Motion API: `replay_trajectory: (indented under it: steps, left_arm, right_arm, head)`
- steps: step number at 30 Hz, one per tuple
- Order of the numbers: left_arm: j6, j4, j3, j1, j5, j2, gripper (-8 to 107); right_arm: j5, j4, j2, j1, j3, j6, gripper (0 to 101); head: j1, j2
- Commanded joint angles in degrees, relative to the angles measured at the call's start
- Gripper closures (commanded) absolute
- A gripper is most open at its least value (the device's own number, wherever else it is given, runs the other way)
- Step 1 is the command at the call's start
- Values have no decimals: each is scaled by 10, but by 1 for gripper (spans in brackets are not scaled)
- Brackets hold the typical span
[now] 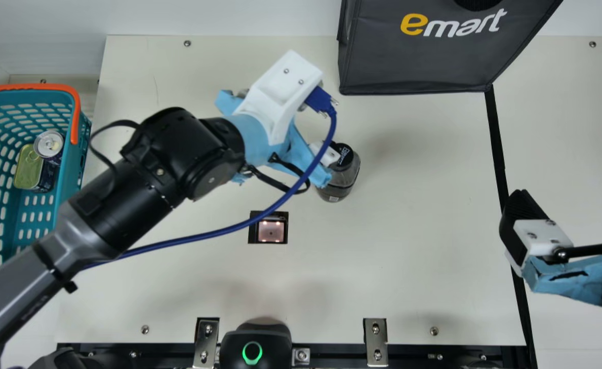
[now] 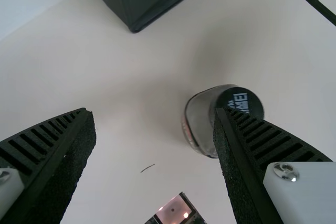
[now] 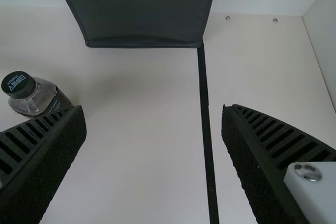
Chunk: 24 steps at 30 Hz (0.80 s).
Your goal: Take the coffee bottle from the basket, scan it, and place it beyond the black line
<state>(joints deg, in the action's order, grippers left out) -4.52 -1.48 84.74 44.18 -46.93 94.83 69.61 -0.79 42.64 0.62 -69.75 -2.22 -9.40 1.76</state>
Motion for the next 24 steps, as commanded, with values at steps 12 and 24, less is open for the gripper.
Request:
replay_trajectory:
  steps: [12, 24]
  left_arm:
    - [17, 7, -53, -80, 9, -45, 9]
    - [51, 20, -88, -169, 17, -76, 9]
  right_arm:
    - [0, 0, 0, 0, 0, 0, 10]
    - [-1, 0, 0, 0, 0, 0, 10]
  head:
    - [15, -2]
    - [15, -2]
